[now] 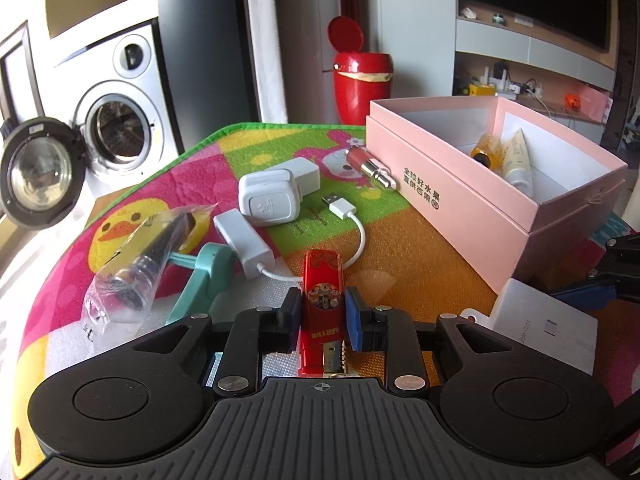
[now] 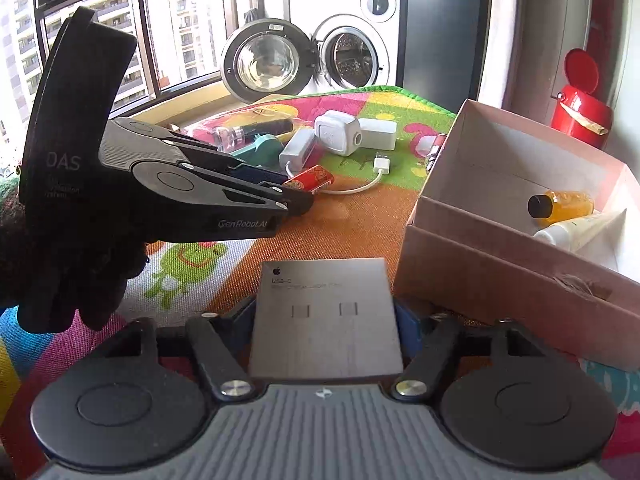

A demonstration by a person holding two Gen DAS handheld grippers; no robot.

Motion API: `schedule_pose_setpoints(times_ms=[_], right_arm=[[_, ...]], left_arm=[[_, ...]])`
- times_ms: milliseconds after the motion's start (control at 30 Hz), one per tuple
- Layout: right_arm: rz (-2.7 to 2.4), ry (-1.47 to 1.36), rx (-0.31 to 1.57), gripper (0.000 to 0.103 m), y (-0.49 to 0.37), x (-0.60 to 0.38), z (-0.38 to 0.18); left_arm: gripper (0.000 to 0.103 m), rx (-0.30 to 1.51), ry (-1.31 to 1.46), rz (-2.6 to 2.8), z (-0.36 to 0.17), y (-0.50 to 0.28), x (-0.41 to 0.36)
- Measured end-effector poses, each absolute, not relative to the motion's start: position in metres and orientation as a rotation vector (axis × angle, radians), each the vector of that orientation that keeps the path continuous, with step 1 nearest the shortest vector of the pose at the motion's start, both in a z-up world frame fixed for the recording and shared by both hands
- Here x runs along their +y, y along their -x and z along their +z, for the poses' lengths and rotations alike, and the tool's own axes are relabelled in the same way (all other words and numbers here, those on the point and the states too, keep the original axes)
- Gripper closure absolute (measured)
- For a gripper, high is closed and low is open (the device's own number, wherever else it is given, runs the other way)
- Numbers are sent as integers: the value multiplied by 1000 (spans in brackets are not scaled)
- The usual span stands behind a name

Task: Organize rigid objects
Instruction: 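Drop the red lighter into the pink box with the left tool while the right tool carries the cable box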

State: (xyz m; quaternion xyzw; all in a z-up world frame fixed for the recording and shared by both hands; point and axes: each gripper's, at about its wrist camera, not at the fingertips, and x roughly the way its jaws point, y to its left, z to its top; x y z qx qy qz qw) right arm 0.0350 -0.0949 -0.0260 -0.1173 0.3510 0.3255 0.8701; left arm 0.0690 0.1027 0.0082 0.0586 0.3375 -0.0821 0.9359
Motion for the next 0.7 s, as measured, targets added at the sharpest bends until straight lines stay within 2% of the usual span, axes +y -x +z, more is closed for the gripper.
schedule_pose_setpoints(times_ms=[267, 433, 700], right_arm=[[720, 255, 687, 34, 12, -154, 5], [634, 240, 557, 34, 42, -209, 48], [435, 144, 356, 34, 25, -256, 104]], left_arm=[[76, 687, -146, -298, 29, 3, 84], [76, 629, -209, -436, 59, 46, 51], [76, 470, -122, -457, 120, 5, 16]])
